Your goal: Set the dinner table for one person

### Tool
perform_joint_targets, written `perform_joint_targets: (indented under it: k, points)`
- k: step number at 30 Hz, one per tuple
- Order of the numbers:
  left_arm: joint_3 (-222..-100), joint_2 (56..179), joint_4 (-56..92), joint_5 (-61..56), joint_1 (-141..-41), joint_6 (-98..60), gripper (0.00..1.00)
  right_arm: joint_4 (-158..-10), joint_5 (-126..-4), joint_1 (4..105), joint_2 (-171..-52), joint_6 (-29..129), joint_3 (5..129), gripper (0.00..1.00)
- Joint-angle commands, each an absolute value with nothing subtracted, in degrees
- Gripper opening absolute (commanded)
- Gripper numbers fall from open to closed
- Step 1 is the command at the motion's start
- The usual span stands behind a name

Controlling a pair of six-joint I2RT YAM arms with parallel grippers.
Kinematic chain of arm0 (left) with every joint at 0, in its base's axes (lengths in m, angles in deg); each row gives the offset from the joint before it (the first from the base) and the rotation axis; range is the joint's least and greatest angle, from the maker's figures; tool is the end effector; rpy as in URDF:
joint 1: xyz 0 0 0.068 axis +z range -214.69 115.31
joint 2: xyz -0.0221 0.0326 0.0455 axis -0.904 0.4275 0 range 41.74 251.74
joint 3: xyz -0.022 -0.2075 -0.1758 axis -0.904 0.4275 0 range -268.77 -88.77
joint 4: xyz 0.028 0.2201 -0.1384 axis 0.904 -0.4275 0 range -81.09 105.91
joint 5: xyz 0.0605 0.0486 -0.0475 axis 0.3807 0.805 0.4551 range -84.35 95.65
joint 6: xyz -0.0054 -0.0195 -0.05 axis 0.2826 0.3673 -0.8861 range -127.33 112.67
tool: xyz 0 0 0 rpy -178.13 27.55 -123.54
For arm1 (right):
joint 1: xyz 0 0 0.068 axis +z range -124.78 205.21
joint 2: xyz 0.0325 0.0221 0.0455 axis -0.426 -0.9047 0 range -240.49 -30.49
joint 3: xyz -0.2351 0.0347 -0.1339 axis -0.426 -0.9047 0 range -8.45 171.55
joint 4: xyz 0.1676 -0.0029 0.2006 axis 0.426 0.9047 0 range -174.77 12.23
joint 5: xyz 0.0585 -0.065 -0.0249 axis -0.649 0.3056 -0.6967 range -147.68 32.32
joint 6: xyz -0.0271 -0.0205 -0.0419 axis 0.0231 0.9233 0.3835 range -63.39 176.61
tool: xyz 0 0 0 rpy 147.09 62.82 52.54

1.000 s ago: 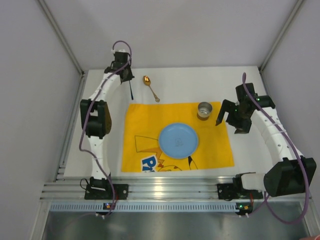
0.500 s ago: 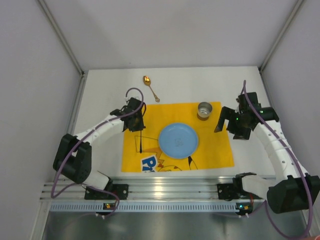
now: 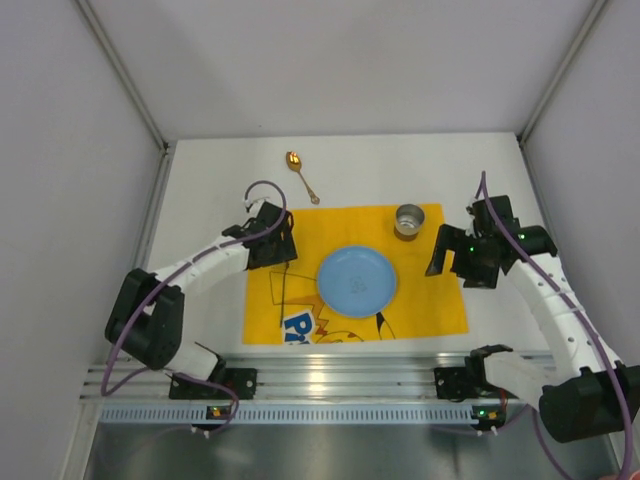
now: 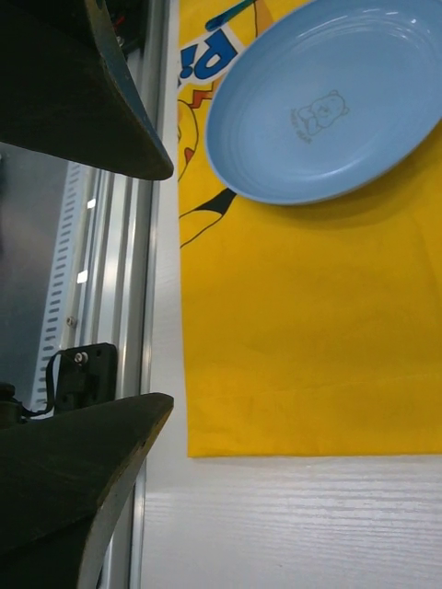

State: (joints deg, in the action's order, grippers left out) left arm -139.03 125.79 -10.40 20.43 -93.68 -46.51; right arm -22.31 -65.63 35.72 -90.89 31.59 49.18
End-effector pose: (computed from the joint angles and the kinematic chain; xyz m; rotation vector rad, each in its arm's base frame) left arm 0.2526 -0.1296 0.1957 -0.3166 2.5488 -0.1086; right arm 0.1790 0.0382 0.2918 0.3057 2.7321 0.3661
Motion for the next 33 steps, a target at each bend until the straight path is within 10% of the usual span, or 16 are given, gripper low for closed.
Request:
perform_joint_targets:
  k: [1, 17, 27, 33]
  points:
    - [-146.76, 126.47, -8.79, 27.43, -93.70, -44.87, 0.78, -22.28, -64.45, 36.55, -89.90, 32.79, 49.65, 1.00]
    - [-226.28, 187.26, -21.19, 35.17, -89.57, -41.60, 0.70, -19.29, -54.80, 35.76, -96.31, 35.07, 57.91, 1.00]
    - [-226.76, 192.56, -18.55, 31.50, -84.03, -43.98, 0.63, -19.38, -52.76, 33.39, -103.26, 36.04, 60.11, 1.00]
    - [-228.34, 195.02, -19.95, 27.10, -81.49, -46.35, 0.36, -20.34, -54.08, 32.42, -107.21, 36.22, 61.77, 1.00]
